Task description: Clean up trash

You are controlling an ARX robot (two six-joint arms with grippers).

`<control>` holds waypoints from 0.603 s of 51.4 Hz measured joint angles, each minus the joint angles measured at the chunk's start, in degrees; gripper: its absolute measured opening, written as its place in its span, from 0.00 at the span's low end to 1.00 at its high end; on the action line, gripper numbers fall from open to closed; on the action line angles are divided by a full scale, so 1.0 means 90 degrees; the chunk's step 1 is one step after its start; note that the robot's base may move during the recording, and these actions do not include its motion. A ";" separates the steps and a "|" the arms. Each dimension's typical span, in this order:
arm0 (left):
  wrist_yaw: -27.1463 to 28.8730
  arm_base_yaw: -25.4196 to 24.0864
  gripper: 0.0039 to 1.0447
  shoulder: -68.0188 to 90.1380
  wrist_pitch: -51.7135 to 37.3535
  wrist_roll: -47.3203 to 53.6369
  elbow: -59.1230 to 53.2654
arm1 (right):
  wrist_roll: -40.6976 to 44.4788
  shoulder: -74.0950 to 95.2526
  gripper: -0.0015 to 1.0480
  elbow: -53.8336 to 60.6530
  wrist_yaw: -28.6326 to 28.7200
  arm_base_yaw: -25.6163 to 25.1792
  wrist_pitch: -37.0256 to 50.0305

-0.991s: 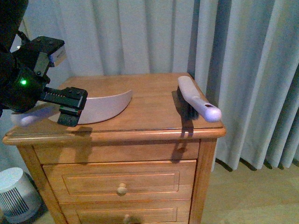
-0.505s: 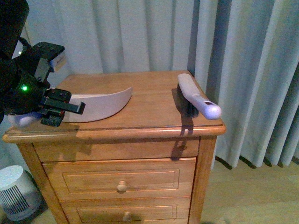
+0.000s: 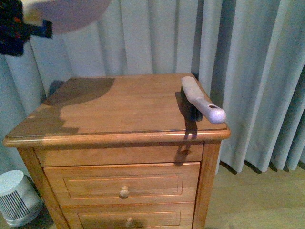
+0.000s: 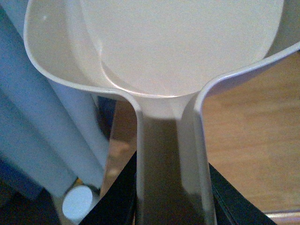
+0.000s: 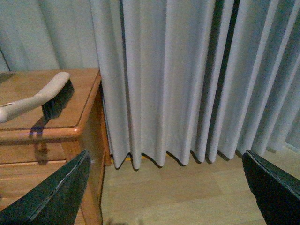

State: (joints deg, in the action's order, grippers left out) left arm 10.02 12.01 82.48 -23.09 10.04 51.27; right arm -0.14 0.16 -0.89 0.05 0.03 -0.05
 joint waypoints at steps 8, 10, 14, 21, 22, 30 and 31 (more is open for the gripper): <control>-0.0017 0.0070 0.25 -0.1467 -0.1343 0.0223 -0.1477 | 0.0000 0.0000 0.93 0.0000 0.0000 0.0000 0.0000; -0.0019 0.0068 0.25 -0.1948 -0.1637 0.0265 -0.1919 | 0.0000 0.0000 0.93 0.0000 0.0000 0.0000 0.0000; -0.0141 -0.0063 0.25 -0.3315 -0.1579 0.0238 -0.2810 | -0.0002 0.0000 0.93 0.0000 0.0000 0.0000 0.0000; -0.0767 -0.0607 0.25 -0.5540 -0.0648 -0.0066 -0.3752 | 0.0000 0.0000 0.93 0.0000 0.0000 0.0000 0.0000; -0.0896 -0.0724 0.25 -0.5833 -0.0464 -0.0129 -0.3827 | 0.0000 0.0000 0.93 0.0000 0.0000 0.0000 0.0000; -0.1734 -0.1649 0.25 -0.7599 0.0250 -0.0748 -0.4250 | 0.0000 0.0000 0.93 0.0000 0.0000 0.0000 0.0000; -0.1785 -0.1722 0.25 -0.7679 0.0214 -0.0809 -0.4279 | 0.0000 0.0000 0.93 0.0000 0.0000 0.0000 0.0000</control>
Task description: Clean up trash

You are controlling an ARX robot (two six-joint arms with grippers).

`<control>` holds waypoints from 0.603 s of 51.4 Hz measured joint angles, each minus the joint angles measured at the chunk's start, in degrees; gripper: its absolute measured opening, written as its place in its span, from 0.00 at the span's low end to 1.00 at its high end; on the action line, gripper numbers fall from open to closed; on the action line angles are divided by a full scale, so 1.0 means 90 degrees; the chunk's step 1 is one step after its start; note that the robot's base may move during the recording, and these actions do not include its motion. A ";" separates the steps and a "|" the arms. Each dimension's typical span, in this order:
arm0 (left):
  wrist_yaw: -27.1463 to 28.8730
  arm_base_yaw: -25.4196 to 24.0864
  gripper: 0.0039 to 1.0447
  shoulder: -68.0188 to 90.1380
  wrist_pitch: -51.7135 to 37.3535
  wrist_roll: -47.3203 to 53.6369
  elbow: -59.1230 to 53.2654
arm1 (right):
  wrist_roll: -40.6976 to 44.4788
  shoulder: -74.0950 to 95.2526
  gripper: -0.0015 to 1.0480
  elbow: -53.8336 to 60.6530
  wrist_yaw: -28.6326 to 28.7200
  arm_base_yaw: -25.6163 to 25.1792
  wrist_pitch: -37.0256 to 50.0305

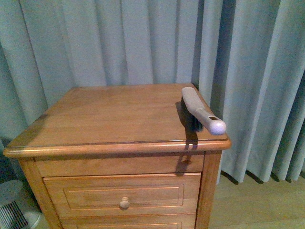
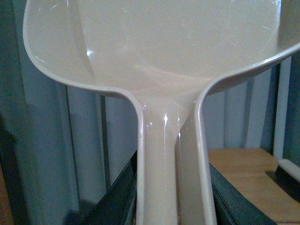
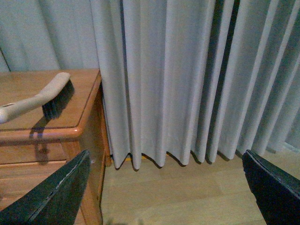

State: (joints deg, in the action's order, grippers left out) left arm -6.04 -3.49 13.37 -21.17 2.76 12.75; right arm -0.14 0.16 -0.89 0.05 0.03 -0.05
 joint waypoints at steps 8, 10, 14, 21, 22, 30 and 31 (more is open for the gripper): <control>-0.0155 -0.0155 0.25 -0.0109 -0.0100 -0.0245 -0.0216 | 0.0199 0.0486 0.93 -0.0163 -0.1037 0.0432 -0.0430; -0.0165 -0.0158 0.25 -0.0109 -0.0100 -0.0265 -0.0219 | 0.0238 0.0852 0.93 -0.0236 -0.1100 0.0571 -0.0338; -0.0165 -0.0158 0.25 -0.0112 -0.0100 -0.0282 -0.0219 | 0.0233 0.1678 0.93 -0.0510 -0.1095 0.0772 -0.0036; -0.0163 -0.0168 0.25 -0.0112 -0.0100 -0.0299 -0.0219 | -0.0022 0.3500 0.93 -0.1588 -0.1030 0.1192 0.0347; -0.0168 -0.0168 0.25 -0.0112 -0.0100 -0.0299 -0.0219 | -0.0085 0.3779 0.93 -0.1792 -0.0996 0.1277 0.0325; -0.0165 -0.0168 0.25 -0.0112 -0.0100 -0.0299 -0.0219 | -0.0522 0.5629 0.93 -0.3381 -0.1030 0.1974 0.0056; -0.0165 -0.0168 0.25 -0.0112 -0.0100 -0.0299 -0.0219 | -0.0551 0.5872 0.93 -0.3633 -0.1049 0.2081 -0.0005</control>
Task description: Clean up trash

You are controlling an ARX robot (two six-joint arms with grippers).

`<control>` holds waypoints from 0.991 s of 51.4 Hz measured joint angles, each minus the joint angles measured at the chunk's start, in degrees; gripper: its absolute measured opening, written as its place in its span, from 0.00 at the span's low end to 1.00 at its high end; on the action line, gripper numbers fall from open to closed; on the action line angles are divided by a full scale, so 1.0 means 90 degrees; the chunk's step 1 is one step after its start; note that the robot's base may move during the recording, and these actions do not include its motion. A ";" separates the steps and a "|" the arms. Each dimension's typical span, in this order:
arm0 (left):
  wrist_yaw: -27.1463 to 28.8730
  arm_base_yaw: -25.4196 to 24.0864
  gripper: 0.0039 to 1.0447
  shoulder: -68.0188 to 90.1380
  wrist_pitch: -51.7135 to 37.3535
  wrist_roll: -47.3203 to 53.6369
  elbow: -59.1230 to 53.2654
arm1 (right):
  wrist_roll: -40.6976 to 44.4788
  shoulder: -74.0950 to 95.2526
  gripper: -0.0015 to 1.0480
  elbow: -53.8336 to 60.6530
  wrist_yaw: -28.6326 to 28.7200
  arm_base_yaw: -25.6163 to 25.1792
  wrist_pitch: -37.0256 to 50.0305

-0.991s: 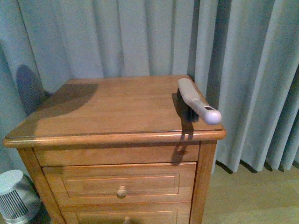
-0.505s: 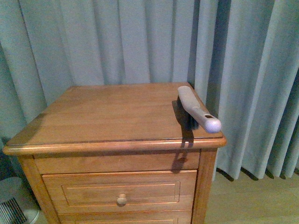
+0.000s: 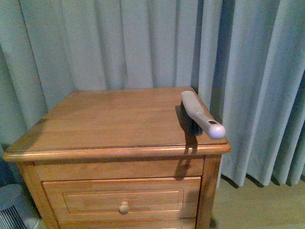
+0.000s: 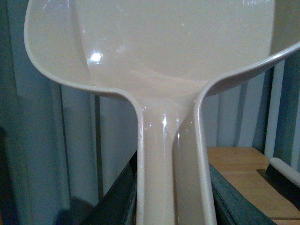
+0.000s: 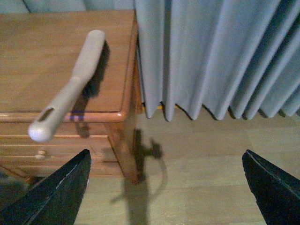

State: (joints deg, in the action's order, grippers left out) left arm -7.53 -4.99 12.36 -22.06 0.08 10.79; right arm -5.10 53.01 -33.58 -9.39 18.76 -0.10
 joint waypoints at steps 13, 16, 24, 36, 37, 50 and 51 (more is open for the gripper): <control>-0.0002 0.0000 0.25 0.0000 0.0000 0.0000 0.0000 | -0.0831 0.2671 0.93 -0.2902 -0.0197 0.0959 -0.1343; 0.0000 0.0000 0.25 0.0000 0.0000 -0.0002 0.0000 | -0.1069 0.3181 0.93 -0.3478 -0.0277 0.1093 -0.1710; 0.0000 0.0000 0.25 0.0000 0.0000 0.0000 0.0000 | -0.1807 0.4675 0.93 -0.4952 -0.0442 0.1299 -0.2776; 0.0000 0.0000 0.25 0.0000 0.0000 -0.0002 0.0000 | -0.2463 0.5955 0.93 -0.5989 -0.0471 0.1416 -0.3390; 0.0000 0.0000 0.25 0.0000 0.0000 -0.0002 0.0000 | -0.2509 0.6035 0.93 -0.6033 -0.0469 0.1426 -0.3412; -0.0002 0.0000 0.25 0.0000 0.0000 -0.0002 0.0000 | -0.2837 0.6453 0.93 -0.6091 -0.0381 0.1416 -0.3257; -0.0002 0.0000 0.25 0.0000 0.0000 -0.0002 0.0000 | -0.2849 0.6462 0.93 -0.6091 -0.0379 0.1413 -0.3245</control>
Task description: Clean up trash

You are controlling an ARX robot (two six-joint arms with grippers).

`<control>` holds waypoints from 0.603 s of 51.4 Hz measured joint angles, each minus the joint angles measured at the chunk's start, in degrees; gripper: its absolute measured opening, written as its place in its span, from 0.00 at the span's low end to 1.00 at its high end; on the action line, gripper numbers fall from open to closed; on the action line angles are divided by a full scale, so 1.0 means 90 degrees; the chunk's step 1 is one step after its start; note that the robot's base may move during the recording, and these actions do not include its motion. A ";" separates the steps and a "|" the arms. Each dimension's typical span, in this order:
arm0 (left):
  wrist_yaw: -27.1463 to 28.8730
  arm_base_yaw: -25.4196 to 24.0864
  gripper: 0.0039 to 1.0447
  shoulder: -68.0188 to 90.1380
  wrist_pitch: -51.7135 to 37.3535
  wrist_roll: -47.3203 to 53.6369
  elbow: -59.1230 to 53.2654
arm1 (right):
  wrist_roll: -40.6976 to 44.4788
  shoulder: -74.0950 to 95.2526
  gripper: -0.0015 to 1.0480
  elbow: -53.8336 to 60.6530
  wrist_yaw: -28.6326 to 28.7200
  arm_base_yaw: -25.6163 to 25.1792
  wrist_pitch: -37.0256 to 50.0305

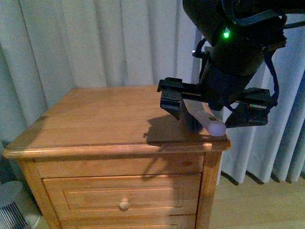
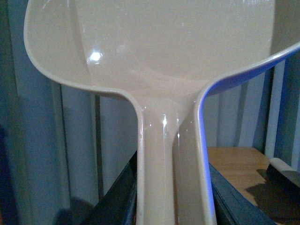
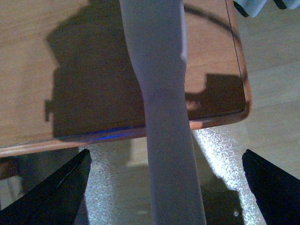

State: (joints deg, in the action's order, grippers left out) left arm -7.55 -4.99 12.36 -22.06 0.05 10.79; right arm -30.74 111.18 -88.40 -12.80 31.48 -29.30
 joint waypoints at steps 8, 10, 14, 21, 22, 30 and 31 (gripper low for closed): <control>0.0002 0.0000 0.25 0.0000 0.0000 0.0000 0.0000 | -0.0100 0.0109 0.84 0.0000 0.0044 -0.0034 0.0056; 0.0002 0.0000 0.25 0.0000 0.0000 0.0000 0.0000 | -0.0112 0.0117 0.82 0.0000 0.0046 -0.0036 0.0061; 0.0002 0.0000 0.25 0.0000 0.0000 0.0000 0.0000 | -0.0160 0.0148 0.71 0.0000 0.0092 -0.0056 0.0075; 0.0002 0.0000 0.25 0.0000 0.0000 0.0000 0.0000 | -0.0189 0.0168 0.53 0.0036 0.0151 -0.0080 0.0095; 0.0002 0.0000 0.25 0.0000 0.0000 0.0000 0.0000 | -0.0197 0.0168 0.50 0.0051 0.0163 -0.0087 0.0107; 0.0002 0.0000 0.25 0.0000 0.0000 0.0000 0.0000 | -0.0248 0.0165 0.28 0.0129 0.0189 -0.0119 0.0153; 0.0002 0.0000 0.25 0.0000 0.0000 0.0000 0.0000 | -0.0248 0.0165 0.23 0.0138 0.0231 -0.0124 0.0163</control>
State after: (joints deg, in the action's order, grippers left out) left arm -7.53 -4.99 12.36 -22.06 0.05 10.79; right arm -32.97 112.66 -87.15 -10.72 30.37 -27.83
